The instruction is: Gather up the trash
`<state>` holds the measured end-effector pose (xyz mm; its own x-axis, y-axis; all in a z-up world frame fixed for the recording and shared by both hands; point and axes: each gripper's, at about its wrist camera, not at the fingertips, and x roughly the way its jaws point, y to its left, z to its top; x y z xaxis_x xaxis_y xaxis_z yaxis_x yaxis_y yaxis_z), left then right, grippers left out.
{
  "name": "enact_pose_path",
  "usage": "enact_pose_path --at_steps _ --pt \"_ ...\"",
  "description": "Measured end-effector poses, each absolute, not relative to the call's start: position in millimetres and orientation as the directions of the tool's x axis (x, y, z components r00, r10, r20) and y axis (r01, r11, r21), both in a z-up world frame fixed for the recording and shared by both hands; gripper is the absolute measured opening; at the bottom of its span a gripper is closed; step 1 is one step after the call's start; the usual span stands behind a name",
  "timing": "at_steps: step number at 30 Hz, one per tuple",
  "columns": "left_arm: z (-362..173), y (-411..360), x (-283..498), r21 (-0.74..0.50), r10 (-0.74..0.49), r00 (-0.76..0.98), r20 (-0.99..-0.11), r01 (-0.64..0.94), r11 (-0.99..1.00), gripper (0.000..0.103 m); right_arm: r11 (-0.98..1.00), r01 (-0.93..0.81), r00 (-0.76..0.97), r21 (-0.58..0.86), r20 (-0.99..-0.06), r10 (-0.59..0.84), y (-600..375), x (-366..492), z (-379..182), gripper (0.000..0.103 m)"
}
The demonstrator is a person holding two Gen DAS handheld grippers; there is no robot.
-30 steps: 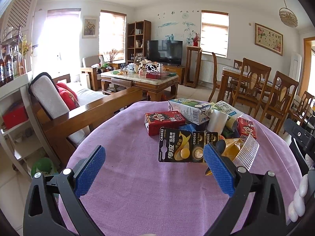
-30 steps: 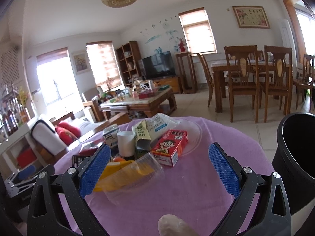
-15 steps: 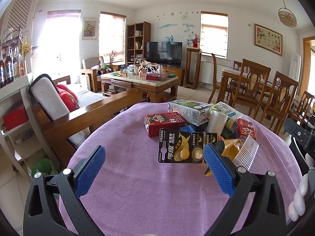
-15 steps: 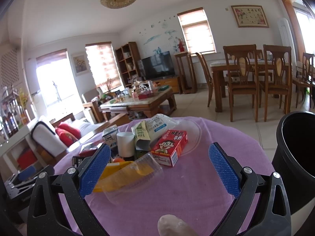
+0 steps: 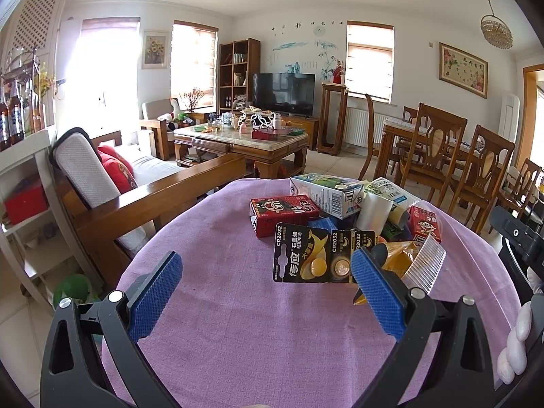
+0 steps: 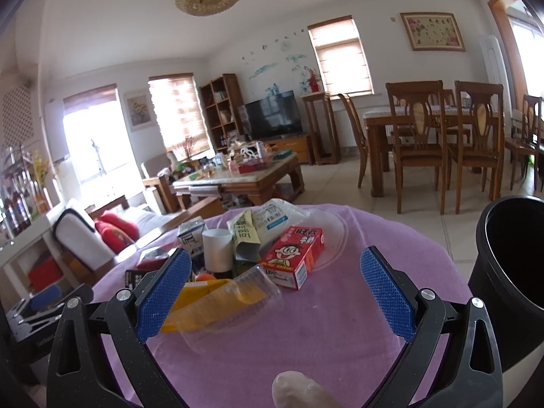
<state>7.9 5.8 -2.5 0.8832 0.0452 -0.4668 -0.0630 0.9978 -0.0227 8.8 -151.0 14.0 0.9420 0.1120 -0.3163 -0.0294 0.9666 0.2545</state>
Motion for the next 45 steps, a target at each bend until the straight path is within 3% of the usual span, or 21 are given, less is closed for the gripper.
enact_pose_path --at_steps 5,9,14,19,22,24,26,29,36,37,38,42,44,45 --pt "-2.9 8.7 7.6 -0.030 0.044 0.881 -0.471 -0.066 0.997 0.098 0.966 -0.025 0.940 0.258 -0.321 0.111 -152.3 9.9 13.8 0.098" --pt "6.1 30.0 26.4 -0.108 -0.143 0.849 -0.509 0.101 0.989 0.098 0.960 -0.131 0.873 0.246 -0.430 0.229 -150.8 36.6 19.9 0.098" --pt "12.0 73.4 101.2 -0.200 -0.331 0.706 -0.626 0.265 0.943 0.098 0.911 -0.372 0.775 0.180 -0.479 0.412 -121.2 82.3 69.9 0.098" --pt "-7.6 70.9 162.9 -0.163 -0.348 0.636 -0.689 0.332 0.929 0.098 0.871 -0.485 0.669 0.076 -0.610 0.426 -56.3 151.0 76.9 0.098" --pt "-19.4 61.6 186.3 -0.102 -0.332 0.624 -0.708 0.375 0.922 0.098 0.866 -0.500 0.586 -0.006 -0.739 0.333 -20.8 194.5 42.1 0.088" --pt "-28.0 53.4 197.8 -0.041 -0.294 0.609 -0.736 0.394 0.918 0.098 0.866 -0.497 0.545 -0.049 -0.795 0.267 -8.2 212.9 16.9 0.069" --pt "-32.8 49.2 199.9 0.009 -0.271 0.607 -0.747 0.417 0.909 0.098 0.874 -0.477 0.558 -0.094 -0.800 0.219 -4.7 220.6 2.6 0.065" --pt "-38.0 46.0 199.3 0.065 -0.262 0.618 -0.741 0.455 0.888 0.098 0.875 -0.476 0.576 -0.089 -0.784 0.233 -8.3 221.8 -2.4 0.051" --pt "-47.5 29.0 209.3 0.131 -0.247 0.589 -0.770 0.525 0.841 0.098 0.874 -0.485 0.563 -0.021 -0.772 0.294 -21.3 225.1 -1.2 0.050" --pt "-51.6 26.3 210.7 0.130 -0.242 0.566 -0.788 0.538 0.833 0.093 0.875 -0.484 0.564 -0.016 -0.770 0.298 -21.5 224.2 -0.4 0.049" --pt "-52.9 25.8 209.9 0.128 -0.238 0.549 -0.801 0.546 0.828 0.076 0.875 -0.484 0.566 -0.009 -0.765 0.306 -23.0 224.4 -0.6 0.049" --pt "-47.3 37.1 201.6 0.066 -0.260 0.540 -0.801 0.510 0.858 0.065 0.879 -0.476 0.582 0.038 -0.735 0.347 -32.3 213.4 8.8 0.048" --pt "-43.3 44.8 197.4 0.022 -0.278 0.541 -0.794 0.483 0.875 0.050 0.875 -0.478 0.584 0.084 -0.714 0.387 -40.0 205.5 16.2 0.048" --pt "-40.3 48.4 193.5 -0.001 -0.291 0.547 -0.785 0.469 0.883 0.049 0.875 -0.474 0.592 0.099 -0.699 0.400 -43.4 200.8 21.3 0.048"
